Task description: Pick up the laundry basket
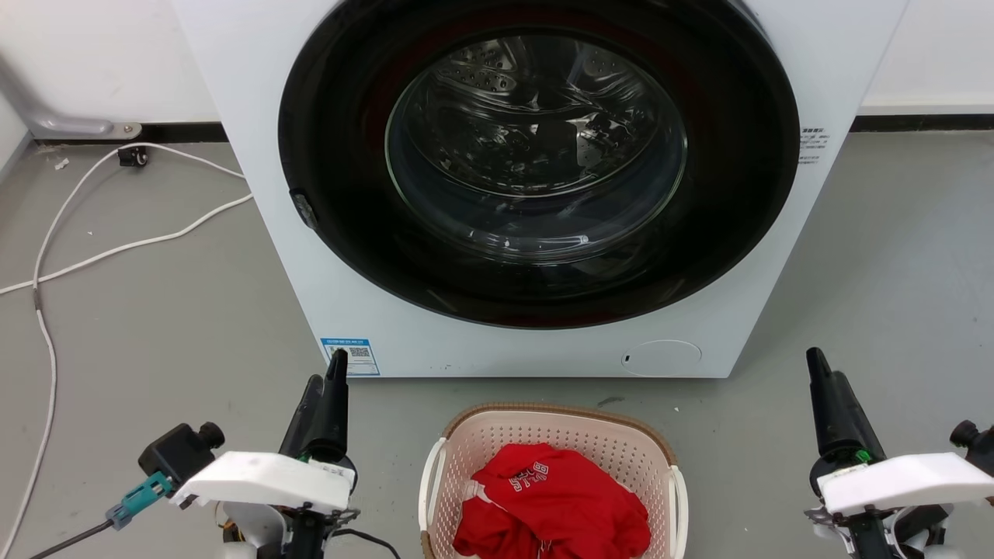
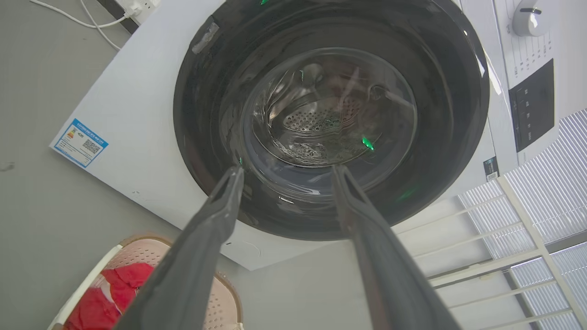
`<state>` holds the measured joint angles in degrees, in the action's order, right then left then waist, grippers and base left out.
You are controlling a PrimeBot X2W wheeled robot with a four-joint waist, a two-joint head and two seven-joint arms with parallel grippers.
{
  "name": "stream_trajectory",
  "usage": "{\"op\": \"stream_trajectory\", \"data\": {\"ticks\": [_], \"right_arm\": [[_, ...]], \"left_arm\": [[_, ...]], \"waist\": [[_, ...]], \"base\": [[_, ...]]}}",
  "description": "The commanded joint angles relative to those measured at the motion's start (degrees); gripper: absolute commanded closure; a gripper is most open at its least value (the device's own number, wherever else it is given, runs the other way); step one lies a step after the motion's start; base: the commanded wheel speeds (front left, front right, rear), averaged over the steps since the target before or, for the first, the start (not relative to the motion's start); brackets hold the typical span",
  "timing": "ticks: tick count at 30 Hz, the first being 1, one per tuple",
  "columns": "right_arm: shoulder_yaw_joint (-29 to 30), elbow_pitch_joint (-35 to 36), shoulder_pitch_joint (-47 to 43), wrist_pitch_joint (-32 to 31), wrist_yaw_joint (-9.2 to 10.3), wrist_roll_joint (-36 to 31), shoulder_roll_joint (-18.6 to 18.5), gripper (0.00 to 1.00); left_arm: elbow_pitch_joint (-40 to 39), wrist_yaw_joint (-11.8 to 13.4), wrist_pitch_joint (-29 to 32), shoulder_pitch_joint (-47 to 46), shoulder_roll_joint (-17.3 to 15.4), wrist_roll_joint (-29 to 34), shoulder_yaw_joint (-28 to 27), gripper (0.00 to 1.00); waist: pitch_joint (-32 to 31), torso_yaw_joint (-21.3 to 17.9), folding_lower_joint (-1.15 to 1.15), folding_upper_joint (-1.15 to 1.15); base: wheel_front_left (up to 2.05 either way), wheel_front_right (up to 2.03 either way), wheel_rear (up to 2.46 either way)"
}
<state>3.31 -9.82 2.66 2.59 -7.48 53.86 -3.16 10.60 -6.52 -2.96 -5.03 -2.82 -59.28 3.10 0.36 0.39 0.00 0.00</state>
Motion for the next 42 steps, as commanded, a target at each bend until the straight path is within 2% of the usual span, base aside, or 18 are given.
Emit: {"op": "stream_trajectory", "data": {"ticks": [1,9,20,42], "right_arm": [[-0.24,1.20,0.51,0.53,-0.01,-2.83,-0.01,0.00],[-0.80,1.90,-0.01,0.83,-0.01,-11.55,0.08,0.00],[-1.57,2.56,-0.65,0.96,-0.01,-20.49,0.18,0.00],[-2.26,4.43,-1.50,2.36,-0.01,-35.49,0.24,0.00]], "left_arm": [[-0.92,0.48,-0.66,-1.59,-0.19,3.00,0.47,0.00],[-0.74,2.06,-2.16,-1.72,-0.18,11.87,2.40,0.00],[-1.10,3.01,-4.07,-1.62,-0.17,21.56,4.01,0.00],[-0.24,4.49,-7.56,-1.66,-0.51,37.53,6.67,0.00]], "waist": [[-0.03,0.01,0.00,0.00],[-0.07,0.09,0.00,0.00],[0.02,0.10,0.00,0.00],[-0.04,0.47,0.00,0.00]], "base": [[0.00,0.00,0.00],[0.00,0.00,0.00],[0.00,0.00,0.00],[0.00,0.00,0.00]]}}
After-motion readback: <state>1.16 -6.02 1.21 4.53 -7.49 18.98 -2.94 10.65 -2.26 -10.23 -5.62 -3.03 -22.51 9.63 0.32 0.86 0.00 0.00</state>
